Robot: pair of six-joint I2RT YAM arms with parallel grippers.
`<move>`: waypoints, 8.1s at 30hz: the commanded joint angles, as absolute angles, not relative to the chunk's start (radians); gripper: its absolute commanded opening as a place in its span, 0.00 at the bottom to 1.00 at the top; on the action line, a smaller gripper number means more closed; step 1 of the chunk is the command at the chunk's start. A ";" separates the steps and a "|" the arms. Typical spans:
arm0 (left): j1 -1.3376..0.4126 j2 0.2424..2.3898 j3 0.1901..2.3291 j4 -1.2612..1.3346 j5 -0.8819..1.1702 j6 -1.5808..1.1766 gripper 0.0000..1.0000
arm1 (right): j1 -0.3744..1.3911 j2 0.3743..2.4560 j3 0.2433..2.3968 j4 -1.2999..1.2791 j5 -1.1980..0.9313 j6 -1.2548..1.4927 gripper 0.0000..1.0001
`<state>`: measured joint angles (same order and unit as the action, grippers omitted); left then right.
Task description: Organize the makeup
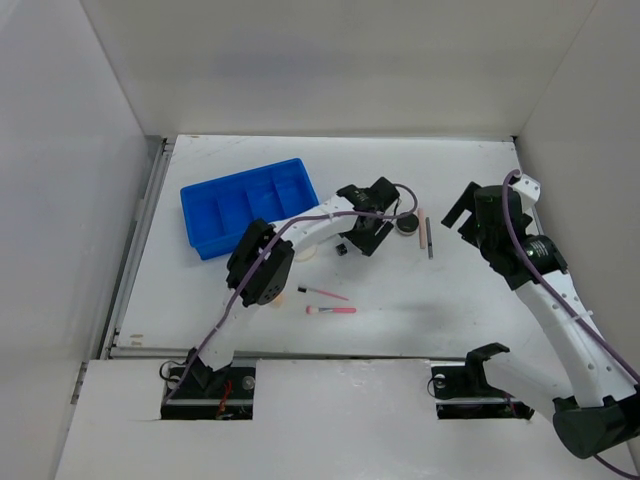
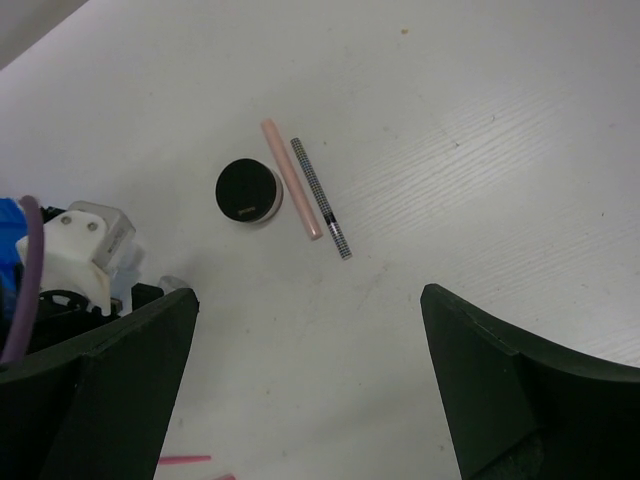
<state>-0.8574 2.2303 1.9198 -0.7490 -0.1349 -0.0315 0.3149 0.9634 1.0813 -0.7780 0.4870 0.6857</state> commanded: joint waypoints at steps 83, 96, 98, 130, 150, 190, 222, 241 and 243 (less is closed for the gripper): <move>-0.730 2.375 2.226 -0.874 -0.172 -0.023 0.82 | 0.311 0.992 1.118 -0.764 0.440 0.704 0.99; -0.739 2.425 2.244 -0.874 -0.026 -0.054 0.35 | 0.311 1.002 1.127 -0.764 0.459 0.695 0.99; -0.748 2.414 2.262 -0.874 -0.008 -0.063 0.24 | 0.311 1.002 1.127 -0.764 0.459 0.695 0.99; -0.312 2.049 2.253 -0.802 0.127 -0.591 0.00 | 0.311 1.011 1.127 -0.773 0.468 0.695 0.99; -0.281 2.190 2.240 -0.911 0.109 -0.581 0.00 | 0.311 1.040 1.127 -0.773 0.459 0.686 0.99; -0.417 2.172 2.262 -0.864 -0.320 -0.486 0.80 | 0.311 1.049 1.137 -0.755 0.428 0.677 0.99; -0.345 2.362 2.341 -0.807 -0.342 -0.483 0.59 | 0.311 1.100 1.137 -0.756 0.449 0.658 0.99; -0.345 2.362 2.295 -0.776 -0.264 -0.456 0.54 | 0.311 1.100 1.137 -0.756 0.449 0.658 0.99; -0.345 2.362 2.304 -0.776 -0.253 -0.456 0.54 | 0.311 1.100 1.137 -0.756 0.449 0.658 0.99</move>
<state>-0.3492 2.3756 2.2818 -0.7788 -0.2775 -0.4679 0.3145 1.1034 1.1061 -0.7773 0.4335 0.6697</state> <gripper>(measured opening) 0.538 0.994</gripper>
